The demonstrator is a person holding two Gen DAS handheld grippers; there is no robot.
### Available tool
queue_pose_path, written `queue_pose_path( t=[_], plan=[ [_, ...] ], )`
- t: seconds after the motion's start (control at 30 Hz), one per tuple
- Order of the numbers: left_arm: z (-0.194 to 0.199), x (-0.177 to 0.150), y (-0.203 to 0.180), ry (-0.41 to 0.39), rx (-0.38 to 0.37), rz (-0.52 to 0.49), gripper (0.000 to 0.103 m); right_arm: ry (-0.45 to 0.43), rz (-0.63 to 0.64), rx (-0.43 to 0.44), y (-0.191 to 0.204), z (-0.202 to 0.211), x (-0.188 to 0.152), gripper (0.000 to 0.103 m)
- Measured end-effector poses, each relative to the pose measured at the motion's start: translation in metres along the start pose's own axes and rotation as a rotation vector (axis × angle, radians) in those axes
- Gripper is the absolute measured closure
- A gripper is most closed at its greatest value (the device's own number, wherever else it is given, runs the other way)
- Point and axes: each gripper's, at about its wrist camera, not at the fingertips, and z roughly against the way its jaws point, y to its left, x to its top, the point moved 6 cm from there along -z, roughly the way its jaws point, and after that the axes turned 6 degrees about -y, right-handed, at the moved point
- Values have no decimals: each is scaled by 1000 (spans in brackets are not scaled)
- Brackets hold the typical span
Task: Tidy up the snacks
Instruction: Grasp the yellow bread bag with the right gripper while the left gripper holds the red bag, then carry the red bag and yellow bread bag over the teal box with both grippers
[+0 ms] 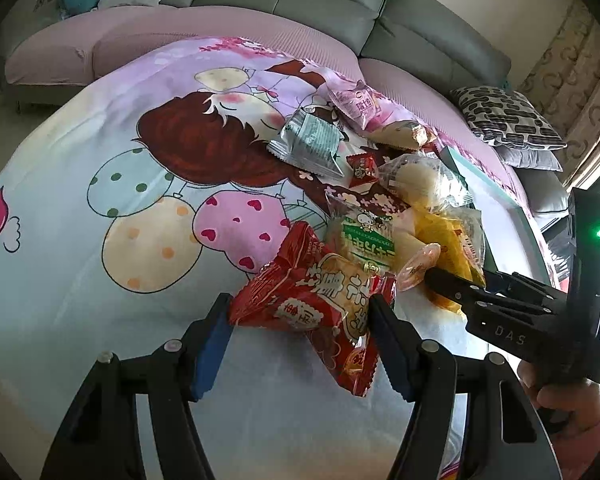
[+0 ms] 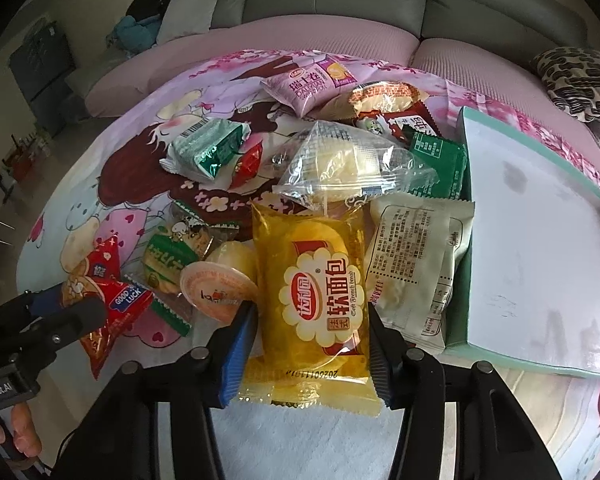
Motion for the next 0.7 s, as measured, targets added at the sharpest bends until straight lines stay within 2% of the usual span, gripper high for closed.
queue_pose_path(
  t=[0.23, 0.7],
  plan=[
    [0, 0, -1, 0, 0, -1, 34, -11, -11, 6, -2, 4, 0, 59],
    [19, 12, -12, -50, -11, -24, 34, -78, -20, 14, -3, 31, 7, 60]
  ],
)
